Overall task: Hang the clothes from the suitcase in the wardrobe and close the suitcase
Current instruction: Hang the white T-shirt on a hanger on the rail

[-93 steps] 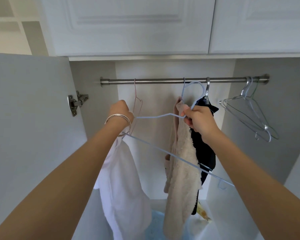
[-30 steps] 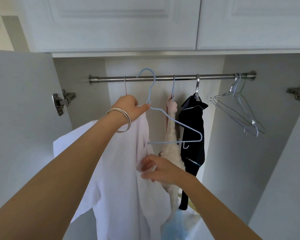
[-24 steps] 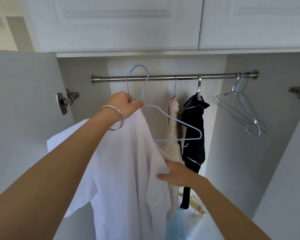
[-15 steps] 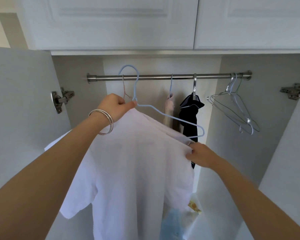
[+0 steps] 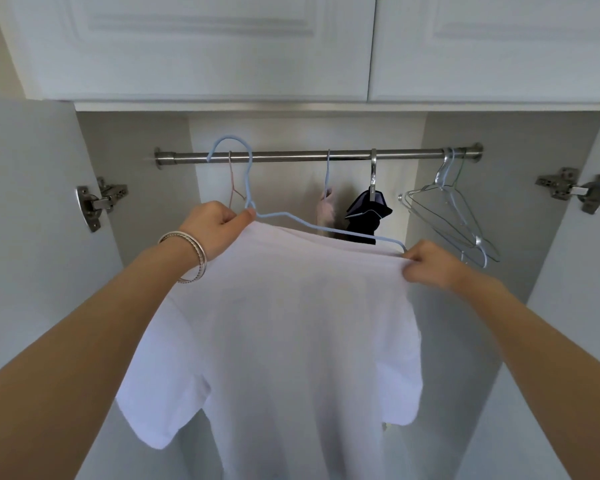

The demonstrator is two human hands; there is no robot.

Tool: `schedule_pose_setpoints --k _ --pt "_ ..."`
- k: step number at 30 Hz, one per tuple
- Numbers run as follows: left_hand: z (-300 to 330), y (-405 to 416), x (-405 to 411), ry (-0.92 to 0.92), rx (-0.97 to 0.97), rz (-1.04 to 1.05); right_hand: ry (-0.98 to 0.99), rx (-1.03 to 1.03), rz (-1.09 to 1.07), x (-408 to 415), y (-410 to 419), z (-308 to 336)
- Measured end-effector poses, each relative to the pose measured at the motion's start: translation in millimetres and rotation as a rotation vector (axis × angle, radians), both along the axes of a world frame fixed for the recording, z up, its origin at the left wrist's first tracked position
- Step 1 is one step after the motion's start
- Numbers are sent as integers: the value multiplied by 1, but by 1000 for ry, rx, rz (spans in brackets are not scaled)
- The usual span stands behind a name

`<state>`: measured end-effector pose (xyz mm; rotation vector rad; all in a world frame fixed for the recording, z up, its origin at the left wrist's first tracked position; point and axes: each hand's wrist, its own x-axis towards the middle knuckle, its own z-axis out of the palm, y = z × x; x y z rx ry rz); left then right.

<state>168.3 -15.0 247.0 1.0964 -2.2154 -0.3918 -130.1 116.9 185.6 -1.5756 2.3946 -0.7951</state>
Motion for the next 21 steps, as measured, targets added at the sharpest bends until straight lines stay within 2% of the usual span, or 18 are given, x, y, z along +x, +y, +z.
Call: schedule_pose_setpoints --k 3,5,9,12,14,17,19,21 --pt "2 -2 -2 -13 -24 12 -10 -48 -20 -8 0 8" --pt "0 -4 -2 -95 -48 7 25 -82 -24 -14 1 15" --pt "-4 -5 -12 -199 -48 -28 105 -26 -34 -17 4 32" --pt "1 -2 -27 -171 -65 -34 252 -29 22 -5 1 39" --pt "4 -1 -37 -127 -55 -43 338 -196 188 8 -8 42" --pt "6 2 -52 -37 -25 -73 244 -425 405 41 -22 48" --pt "9 4 -61 18 -28 -97 143 -491 410 55 -29 50" --pt "12 3 -64 50 -36 -121 158 -455 277 55 -33 44"
